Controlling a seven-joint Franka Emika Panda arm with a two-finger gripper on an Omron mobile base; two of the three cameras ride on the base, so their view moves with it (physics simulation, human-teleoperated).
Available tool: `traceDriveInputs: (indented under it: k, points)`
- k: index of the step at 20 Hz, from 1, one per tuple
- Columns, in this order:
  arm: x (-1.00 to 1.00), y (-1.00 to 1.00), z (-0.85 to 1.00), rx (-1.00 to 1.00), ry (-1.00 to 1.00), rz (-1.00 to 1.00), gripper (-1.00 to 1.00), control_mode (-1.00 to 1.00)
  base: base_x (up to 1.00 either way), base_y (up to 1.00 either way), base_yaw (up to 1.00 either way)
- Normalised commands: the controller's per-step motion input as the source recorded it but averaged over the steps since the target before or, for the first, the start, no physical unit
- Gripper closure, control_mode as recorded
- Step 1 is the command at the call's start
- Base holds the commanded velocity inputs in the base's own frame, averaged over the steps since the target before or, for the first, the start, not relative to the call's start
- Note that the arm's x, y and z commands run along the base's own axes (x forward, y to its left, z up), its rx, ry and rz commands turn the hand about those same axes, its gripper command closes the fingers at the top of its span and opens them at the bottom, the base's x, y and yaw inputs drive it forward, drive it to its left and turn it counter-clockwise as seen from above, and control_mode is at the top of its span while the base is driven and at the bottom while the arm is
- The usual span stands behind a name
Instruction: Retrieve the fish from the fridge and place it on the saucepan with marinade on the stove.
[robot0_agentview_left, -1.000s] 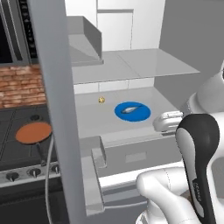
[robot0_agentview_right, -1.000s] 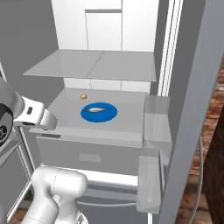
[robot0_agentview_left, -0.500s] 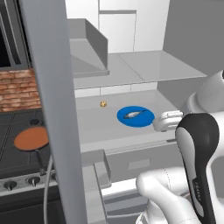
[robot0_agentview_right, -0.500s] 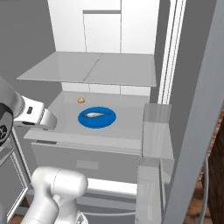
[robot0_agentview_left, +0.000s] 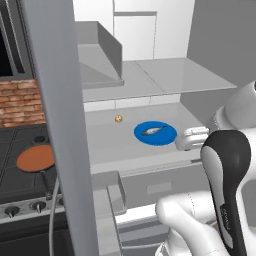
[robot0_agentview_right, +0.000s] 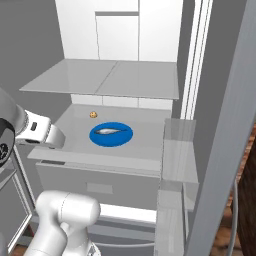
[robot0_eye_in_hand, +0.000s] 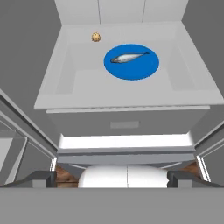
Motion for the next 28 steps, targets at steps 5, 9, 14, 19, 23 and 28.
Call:
traceDriveInputs:
  k: [5,9,14,19,23,28]
  points:
    - [0.22,-0.01,0.00,0.00,0.00,0.00,-1.00,-1.00,0.15,0.00,0.00]
    - [0.33,-0.07,-0.13,0.00,0.00,-0.02,-1.00,-1.00,0.00,0.00,0.00]
    - [0.34,-0.06,-0.23,0.00,0.00,-0.06,-1.00,-1.00,0.00,0.00,0.00]
    - [0.31,-0.02,-0.38,0.00,0.00,-0.05,-1.00,-1.00,0.00,0.00,0.00]
    - [0.31,-0.01,-0.35,0.00,0.00,-0.05,-1.00,-1.00,0.00,0.00,0.00]
    - [0.35,0.00,-0.24,0.00,0.00,-0.07,-1.00,-1.00,0.00,0.00,0.00]
